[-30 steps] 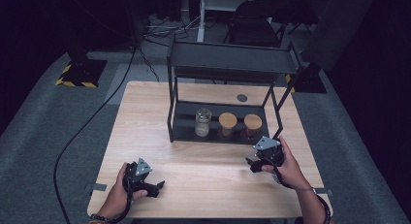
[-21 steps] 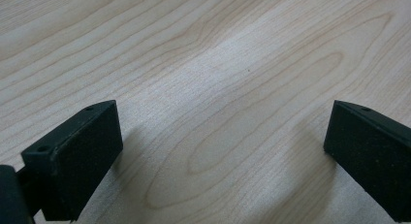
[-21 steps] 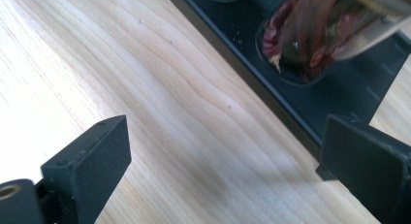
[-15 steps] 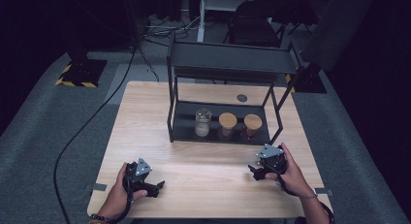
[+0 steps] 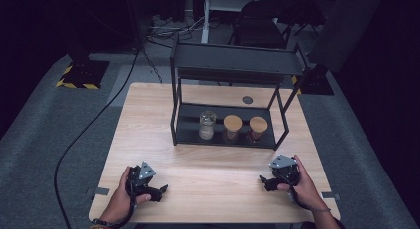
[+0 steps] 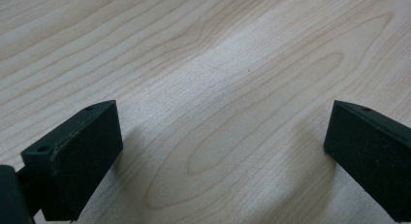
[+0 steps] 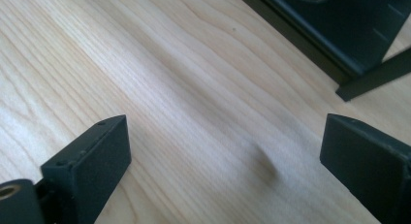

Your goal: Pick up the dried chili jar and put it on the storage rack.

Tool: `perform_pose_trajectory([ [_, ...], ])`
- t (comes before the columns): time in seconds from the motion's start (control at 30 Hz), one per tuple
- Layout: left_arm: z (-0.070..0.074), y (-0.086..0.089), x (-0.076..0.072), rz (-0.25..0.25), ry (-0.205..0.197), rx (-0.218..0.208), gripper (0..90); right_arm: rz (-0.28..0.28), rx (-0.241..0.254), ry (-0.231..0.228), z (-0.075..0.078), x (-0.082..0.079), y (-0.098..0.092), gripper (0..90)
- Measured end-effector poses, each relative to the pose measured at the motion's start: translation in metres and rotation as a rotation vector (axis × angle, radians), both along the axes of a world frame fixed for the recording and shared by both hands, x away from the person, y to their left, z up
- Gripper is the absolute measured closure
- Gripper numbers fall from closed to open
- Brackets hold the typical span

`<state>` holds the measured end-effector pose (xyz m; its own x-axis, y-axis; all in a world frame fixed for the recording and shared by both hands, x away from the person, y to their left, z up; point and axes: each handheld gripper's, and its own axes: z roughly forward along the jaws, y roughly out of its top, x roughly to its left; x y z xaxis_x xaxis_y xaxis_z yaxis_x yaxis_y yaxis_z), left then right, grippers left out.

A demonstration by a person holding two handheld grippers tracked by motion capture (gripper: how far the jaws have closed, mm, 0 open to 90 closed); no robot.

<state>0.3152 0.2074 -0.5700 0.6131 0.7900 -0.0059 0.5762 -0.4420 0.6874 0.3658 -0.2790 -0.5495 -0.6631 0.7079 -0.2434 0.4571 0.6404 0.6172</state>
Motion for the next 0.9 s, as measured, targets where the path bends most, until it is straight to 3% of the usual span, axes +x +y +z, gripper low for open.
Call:
perform_pose_trajectory([
  [0.17, 0.0, 0.0, 0.0, -0.001, 0.001, 0.001, 0.0, -0.026, 0.044, 0.011, -0.003, -0.003, -0.009, 2.3],
  [0.47, 0.0, 0.0, 0.0, -0.004, 0.0, 0.002, 0.0, -0.082, 0.227, 0.083, -0.015, -0.004, -0.032, 0.2],
  [0.9, 0.0, 0.0, 0.0, -0.003, 0.0, 0.001, 0.0, -0.096, 0.239, 0.071, -0.016, -0.001, -0.037, 0.0],
])
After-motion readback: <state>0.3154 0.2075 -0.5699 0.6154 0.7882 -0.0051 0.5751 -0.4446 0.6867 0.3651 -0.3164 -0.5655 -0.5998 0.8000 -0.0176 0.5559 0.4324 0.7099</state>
